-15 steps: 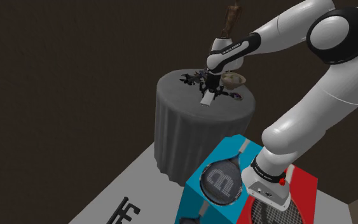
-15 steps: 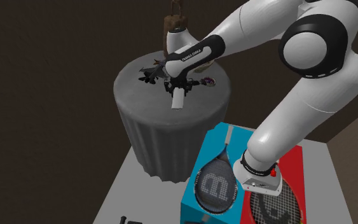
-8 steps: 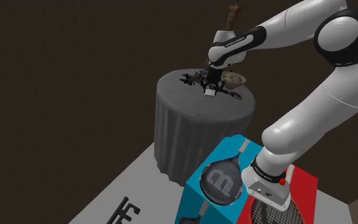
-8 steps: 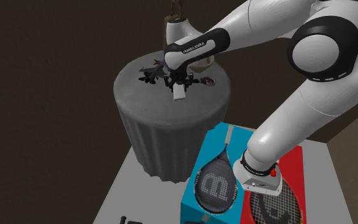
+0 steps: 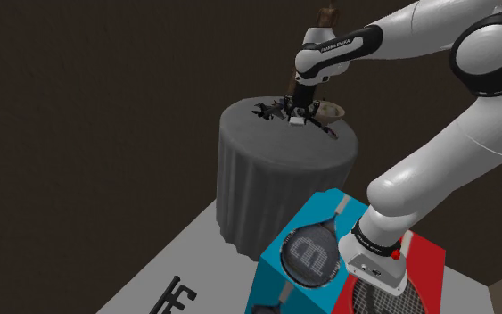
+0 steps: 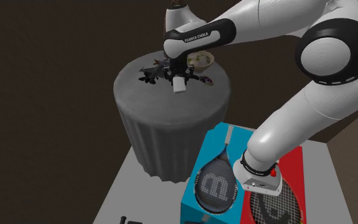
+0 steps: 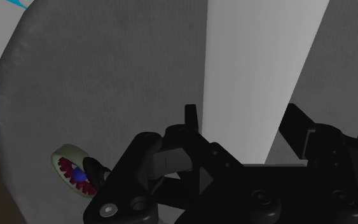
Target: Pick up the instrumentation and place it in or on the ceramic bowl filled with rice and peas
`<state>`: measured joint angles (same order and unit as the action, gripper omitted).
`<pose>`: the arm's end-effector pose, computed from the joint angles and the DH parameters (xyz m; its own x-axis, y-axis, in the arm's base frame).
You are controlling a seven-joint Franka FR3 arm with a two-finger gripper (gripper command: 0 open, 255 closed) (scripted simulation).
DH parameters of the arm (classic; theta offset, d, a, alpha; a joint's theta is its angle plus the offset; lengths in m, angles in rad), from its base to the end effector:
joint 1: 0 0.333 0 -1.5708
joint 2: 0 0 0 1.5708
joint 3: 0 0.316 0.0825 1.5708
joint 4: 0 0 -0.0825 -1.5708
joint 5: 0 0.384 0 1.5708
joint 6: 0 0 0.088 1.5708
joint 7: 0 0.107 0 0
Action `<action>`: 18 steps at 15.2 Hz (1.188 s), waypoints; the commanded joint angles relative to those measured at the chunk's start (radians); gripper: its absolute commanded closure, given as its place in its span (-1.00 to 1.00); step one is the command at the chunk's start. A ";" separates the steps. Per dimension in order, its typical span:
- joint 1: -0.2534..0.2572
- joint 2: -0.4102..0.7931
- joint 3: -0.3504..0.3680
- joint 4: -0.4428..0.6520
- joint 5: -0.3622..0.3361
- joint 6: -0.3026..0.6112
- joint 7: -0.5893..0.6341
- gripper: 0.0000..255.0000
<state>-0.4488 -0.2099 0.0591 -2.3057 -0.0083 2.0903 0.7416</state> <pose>0.4403 -0.1806 0.4305 0.4281 -0.9037 0.0088 -0.9036 -0.4279 0.0184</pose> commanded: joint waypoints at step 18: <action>-0.048 0.033 -0.071 0.226 -0.015 -0.190 -0.114 1.00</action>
<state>-0.4873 -0.1954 0.0016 -2.0996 -0.0201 1.9004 0.6496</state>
